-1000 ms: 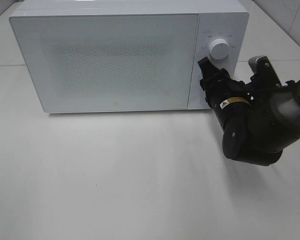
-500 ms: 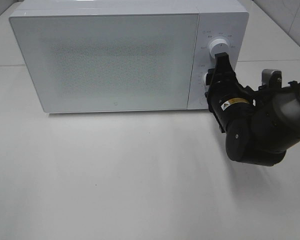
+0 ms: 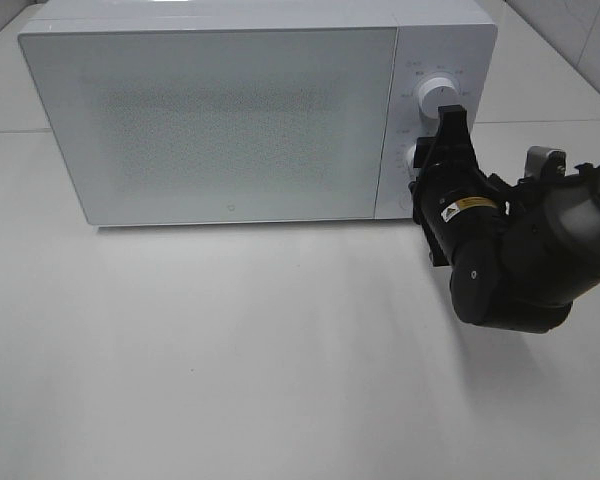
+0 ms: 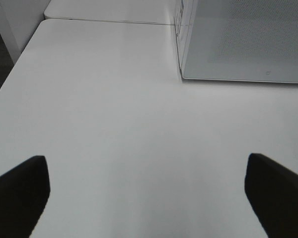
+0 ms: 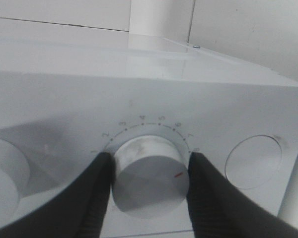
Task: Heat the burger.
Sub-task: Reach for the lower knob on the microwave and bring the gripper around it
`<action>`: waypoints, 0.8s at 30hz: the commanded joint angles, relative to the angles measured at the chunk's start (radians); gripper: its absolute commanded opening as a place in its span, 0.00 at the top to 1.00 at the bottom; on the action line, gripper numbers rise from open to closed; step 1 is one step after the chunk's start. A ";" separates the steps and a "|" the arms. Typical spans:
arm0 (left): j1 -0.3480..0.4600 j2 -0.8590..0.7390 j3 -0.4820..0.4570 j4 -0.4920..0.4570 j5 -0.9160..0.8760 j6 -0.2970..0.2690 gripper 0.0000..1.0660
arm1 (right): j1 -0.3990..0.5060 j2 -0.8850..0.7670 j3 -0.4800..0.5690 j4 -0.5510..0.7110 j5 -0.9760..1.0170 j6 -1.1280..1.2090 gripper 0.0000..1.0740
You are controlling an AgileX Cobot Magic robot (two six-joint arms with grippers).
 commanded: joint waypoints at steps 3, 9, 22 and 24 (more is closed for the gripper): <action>-0.002 -0.013 0.001 -0.002 0.000 -0.001 0.06 | 0.019 -0.015 -0.046 -0.282 -0.207 0.011 0.96; -0.002 -0.013 0.001 -0.002 0.000 -0.001 0.06 | 0.019 -0.015 -0.046 -0.269 -0.199 -0.006 0.95; -0.002 -0.013 0.001 -0.002 0.000 -0.001 0.06 | 0.019 -0.018 -0.042 -0.187 -0.202 -0.055 0.66; -0.002 -0.013 0.001 -0.002 0.000 -0.001 0.06 | 0.019 -0.018 -0.042 -0.164 -0.202 -0.060 0.63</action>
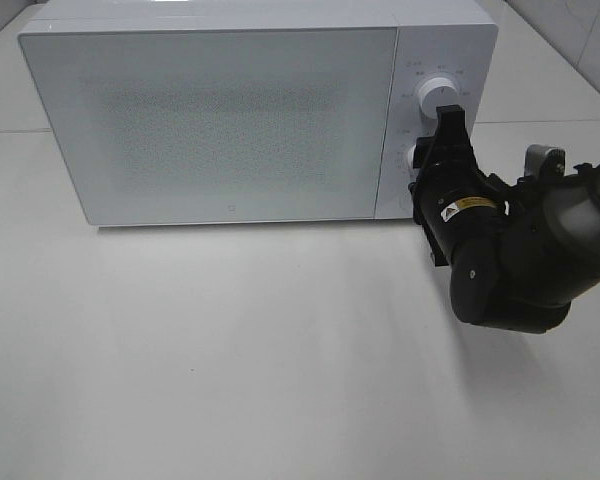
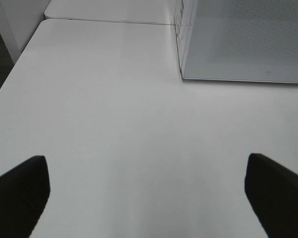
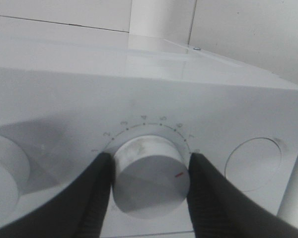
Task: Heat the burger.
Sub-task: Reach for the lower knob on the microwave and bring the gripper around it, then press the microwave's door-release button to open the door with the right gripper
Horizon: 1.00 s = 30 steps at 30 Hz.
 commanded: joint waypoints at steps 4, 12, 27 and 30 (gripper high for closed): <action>-0.002 -0.013 0.001 -0.002 0.000 -0.001 0.06 | 0.018 -0.018 -0.042 -0.158 -0.202 -0.031 0.60; -0.002 -0.013 0.001 -0.002 0.000 -0.001 0.06 | 0.018 -0.018 -0.042 -0.147 -0.202 -0.061 0.42; -0.002 -0.013 0.001 -0.002 0.000 -0.001 0.06 | 0.018 -0.147 0.028 -0.166 -0.053 -0.217 0.29; -0.002 -0.013 0.001 -0.002 0.000 -0.001 0.06 | 0.018 -0.209 0.072 -0.197 0.036 -0.263 0.29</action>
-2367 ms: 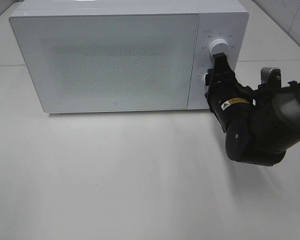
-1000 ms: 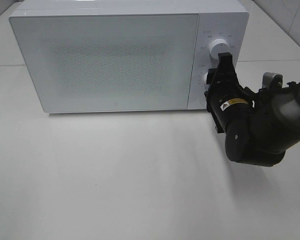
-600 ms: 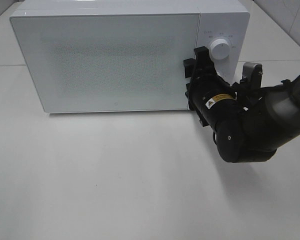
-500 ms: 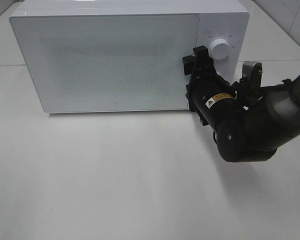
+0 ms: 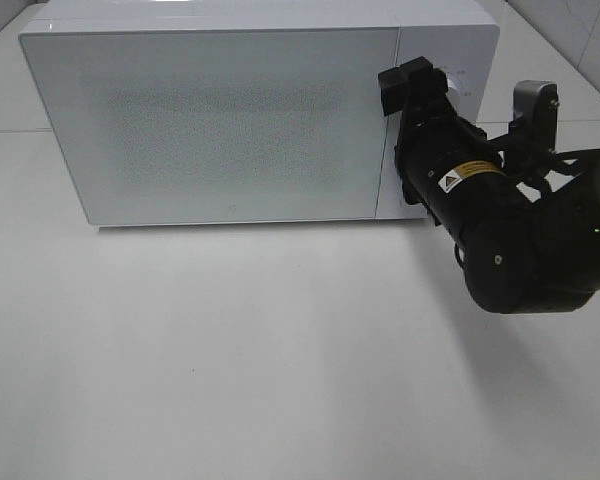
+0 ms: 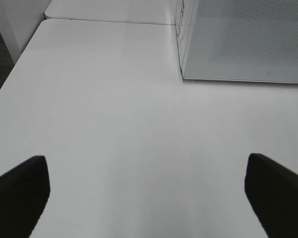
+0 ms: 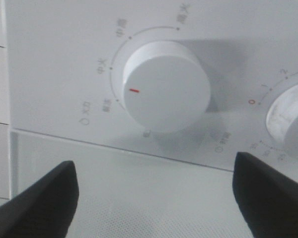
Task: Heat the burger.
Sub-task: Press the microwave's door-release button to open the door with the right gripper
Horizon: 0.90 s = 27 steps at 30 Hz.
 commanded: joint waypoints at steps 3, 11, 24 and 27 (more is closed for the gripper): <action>-0.002 -0.013 0.001 -0.002 0.000 -0.001 0.06 | -0.004 -0.101 0.052 -0.070 0.124 -0.112 0.29; -0.002 -0.013 0.001 -0.002 0.000 -0.001 0.06 | -0.005 -0.234 0.061 -0.187 0.495 -0.341 0.29; -0.002 -0.013 0.001 -0.002 0.000 -0.001 0.06 | -0.005 -0.459 0.061 -0.185 0.959 -0.797 0.29; -0.002 -0.013 0.001 -0.002 0.000 -0.001 0.06 | -0.005 -0.540 0.061 -0.185 1.077 -0.918 0.29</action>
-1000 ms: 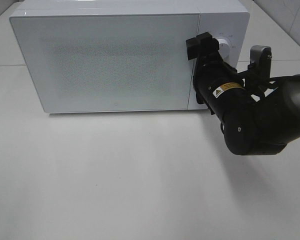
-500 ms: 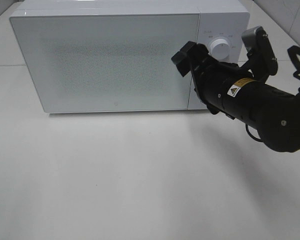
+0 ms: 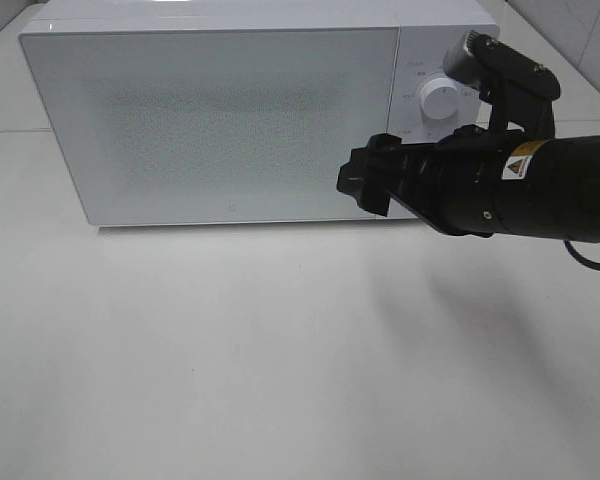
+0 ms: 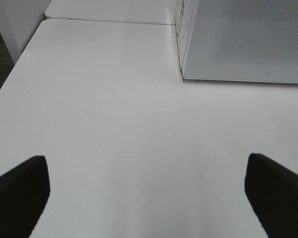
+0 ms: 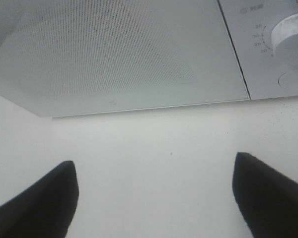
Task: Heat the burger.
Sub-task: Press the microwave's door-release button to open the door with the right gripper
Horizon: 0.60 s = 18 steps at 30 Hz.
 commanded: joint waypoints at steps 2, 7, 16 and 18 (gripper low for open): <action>-0.002 -0.013 0.001 -0.002 0.000 -0.001 0.06 | -0.004 -0.118 0.000 -0.011 0.172 -0.202 0.29; -0.002 -0.013 0.001 -0.002 0.000 -0.001 0.06 | -0.004 -0.210 0.000 -0.015 0.294 -0.291 0.29; -0.002 -0.013 0.001 -0.002 0.000 -0.001 0.06 | -0.004 -0.441 0.000 -0.189 0.615 -0.285 0.29; -0.002 -0.013 0.001 -0.002 0.000 -0.001 0.06 | -0.004 -0.493 0.000 -0.235 0.667 -0.270 0.29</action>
